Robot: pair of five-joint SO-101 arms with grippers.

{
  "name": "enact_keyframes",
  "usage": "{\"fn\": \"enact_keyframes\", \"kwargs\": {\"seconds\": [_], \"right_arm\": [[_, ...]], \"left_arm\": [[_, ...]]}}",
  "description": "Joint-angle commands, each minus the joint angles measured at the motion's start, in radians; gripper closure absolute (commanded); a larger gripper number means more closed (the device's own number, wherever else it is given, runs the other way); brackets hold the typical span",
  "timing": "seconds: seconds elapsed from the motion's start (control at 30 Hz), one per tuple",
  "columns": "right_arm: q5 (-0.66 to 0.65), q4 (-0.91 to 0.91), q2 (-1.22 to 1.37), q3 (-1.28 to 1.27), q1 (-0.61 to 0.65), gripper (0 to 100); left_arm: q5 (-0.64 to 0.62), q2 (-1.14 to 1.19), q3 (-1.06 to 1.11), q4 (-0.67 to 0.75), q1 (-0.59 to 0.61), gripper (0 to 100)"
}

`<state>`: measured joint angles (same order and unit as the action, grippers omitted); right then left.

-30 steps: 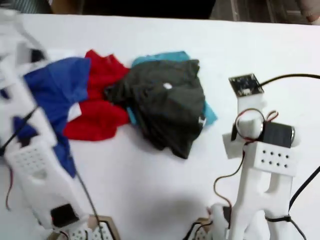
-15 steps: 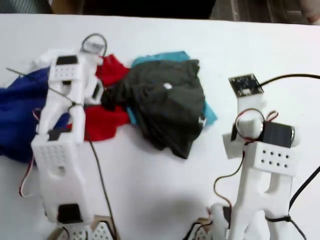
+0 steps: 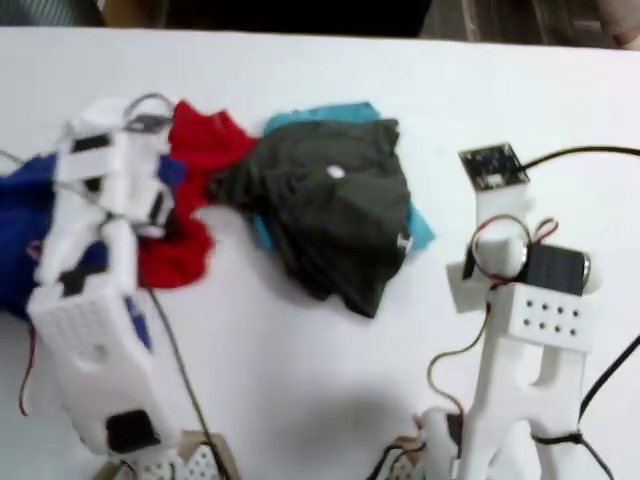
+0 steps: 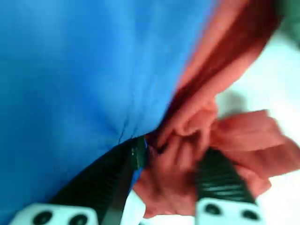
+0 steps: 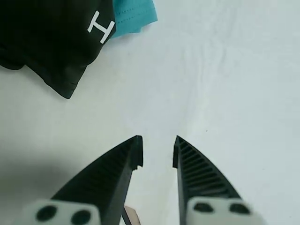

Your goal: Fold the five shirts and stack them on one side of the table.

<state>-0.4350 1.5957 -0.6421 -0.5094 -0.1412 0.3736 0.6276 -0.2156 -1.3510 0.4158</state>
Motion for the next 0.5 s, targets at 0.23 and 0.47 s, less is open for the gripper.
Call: {"fn": "enact_keyframes", "kwargs": {"seconds": [0.23,0.47], "right_arm": [[-0.003,-0.013,0.005,0.005,-0.012,88.2],[0.003,-0.045,0.005,0.005,-0.007,88.2]], "left_arm": [[0.005,-0.026,-0.263,0.029,0.559,97],[0.003,-0.023,-0.679,-0.058,0.755,97]]}}
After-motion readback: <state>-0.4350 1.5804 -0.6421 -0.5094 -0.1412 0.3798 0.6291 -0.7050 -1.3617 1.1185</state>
